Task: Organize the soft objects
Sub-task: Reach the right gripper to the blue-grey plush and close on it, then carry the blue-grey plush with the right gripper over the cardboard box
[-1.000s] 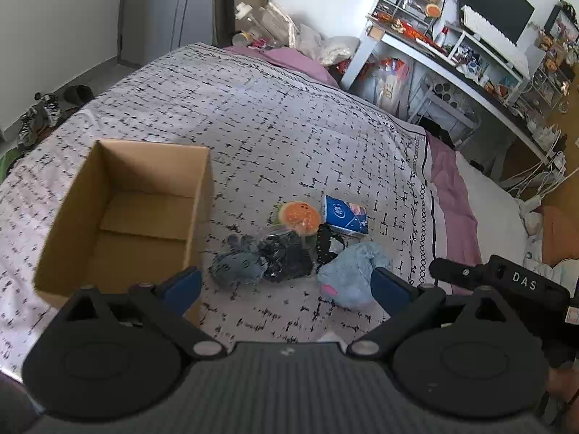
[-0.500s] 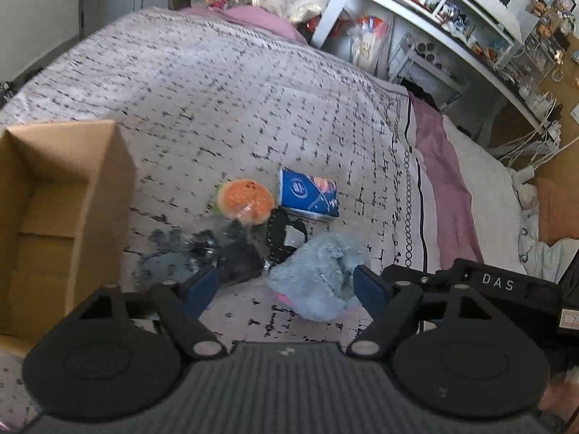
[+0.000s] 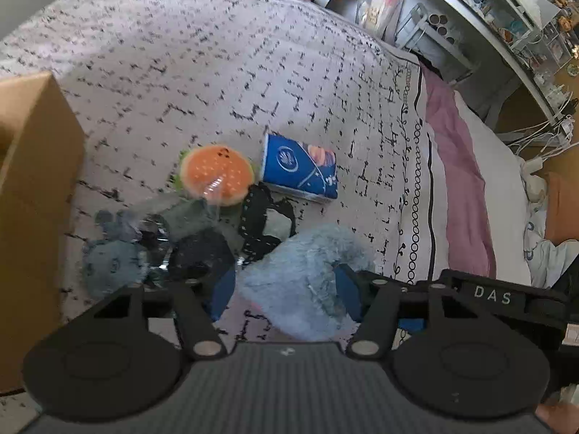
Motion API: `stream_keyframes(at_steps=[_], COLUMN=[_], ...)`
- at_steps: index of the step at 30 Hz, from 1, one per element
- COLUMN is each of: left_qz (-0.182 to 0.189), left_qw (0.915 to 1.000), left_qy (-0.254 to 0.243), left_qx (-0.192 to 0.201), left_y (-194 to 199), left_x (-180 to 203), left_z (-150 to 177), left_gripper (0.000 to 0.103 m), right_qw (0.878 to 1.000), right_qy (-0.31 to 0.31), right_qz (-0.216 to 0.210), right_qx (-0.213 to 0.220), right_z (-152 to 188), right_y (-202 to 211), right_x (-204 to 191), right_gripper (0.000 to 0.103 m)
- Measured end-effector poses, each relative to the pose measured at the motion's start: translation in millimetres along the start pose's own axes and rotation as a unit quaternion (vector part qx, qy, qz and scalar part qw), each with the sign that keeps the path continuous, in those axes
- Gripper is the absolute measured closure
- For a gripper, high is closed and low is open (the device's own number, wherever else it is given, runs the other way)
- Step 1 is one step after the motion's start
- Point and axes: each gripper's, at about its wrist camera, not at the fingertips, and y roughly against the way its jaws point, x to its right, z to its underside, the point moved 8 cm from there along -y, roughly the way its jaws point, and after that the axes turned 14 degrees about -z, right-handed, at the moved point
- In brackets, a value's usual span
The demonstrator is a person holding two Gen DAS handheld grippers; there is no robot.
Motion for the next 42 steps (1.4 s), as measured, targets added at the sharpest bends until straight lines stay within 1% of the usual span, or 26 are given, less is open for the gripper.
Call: stream_keyframes(at_steps=[2,4,5,8,9,11,14,21,27,32,37,42], left_qz=[0.003,-0.001,-0.001,-0.002,-0.002,-0.001,0.006,0.018,0.039,0.053,0.069,0.079], left_qw=[1.0,1.0,0.9999,1.0,1.0,0.9999,0.9997,0.9996,0.9986,0.9971,0.9948,0.9923], left_qy=[-0.003,0.0,0.002,0.0,0.001,0.007,0.018,0.02,0.02,0.02,0.025,0.039], left_qx=[-0.008,-0.01,-0.012,-0.009,-0.007,-0.008,-0.012,0.01,0.03,0.051,0.071,0.087], left_y=[-4.6,-8.7,-10.9,-13.4,-13.4,-12.3,-6.0,17.0,44.8,69.3,92.0,110.4], left_x=[3.6,3.2,3.0,3.6,3.9,4.1,4.4,0.1,-5.9,-12.8,-21.9,-38.7], left_z=[-0.9,-1.8,-1.5,-0.3,-0.3,-0.9,-2.2,-2.9,-4.6,-7.2,-8.3,-5.7], left_gripper=[0.049,0.054,0.054,0.057,0.059,0.062,0.07,0.072,0.077,0.077,0.079,0.079], right_qw=[1.0,1.0,1.0,1.0,1.0,1.0,1.0,0.999,0.995,0.99,0.988,0.984], right_qy=[-0.003,-0.009,-0.011,-0.013,-0.012,-0.007,0.018,0.048,0.1,0.136,0.152,0.17], right_qz=[-0.001,-0.004,-0.005,-0.006,-0.007,-0.007,0.0,-0.009,-0.007,-0.017,-0.017,-0.013], right_qx=[-0.004,-0.009,-0.011,-0.014,-0.014,-0.015,-0.015,-0.003,0.013,0.025,0.037,0.045], right_z=[-0.4,-0.7,-0.6,-1.7,-2.2,-2.3,-1.4,4.4,14.3,20.5,28.3,42.1], right_y=[-2.8,-6.0,-6.8,-9.0,-9.5,-8.6,-6.6,6.2,17.9,28.6,33.8,33.2], right_x=[1.8,4.6,5.6,7.9,7.5,5.5,-2.6,-20.6,-47.2,-73.2,-93.0,-116.6], right_gripper=[0.067,0.068,0.068,0.07,0.07,0.074,0.077,0.078,0.079,0.079,0.08,0.08])
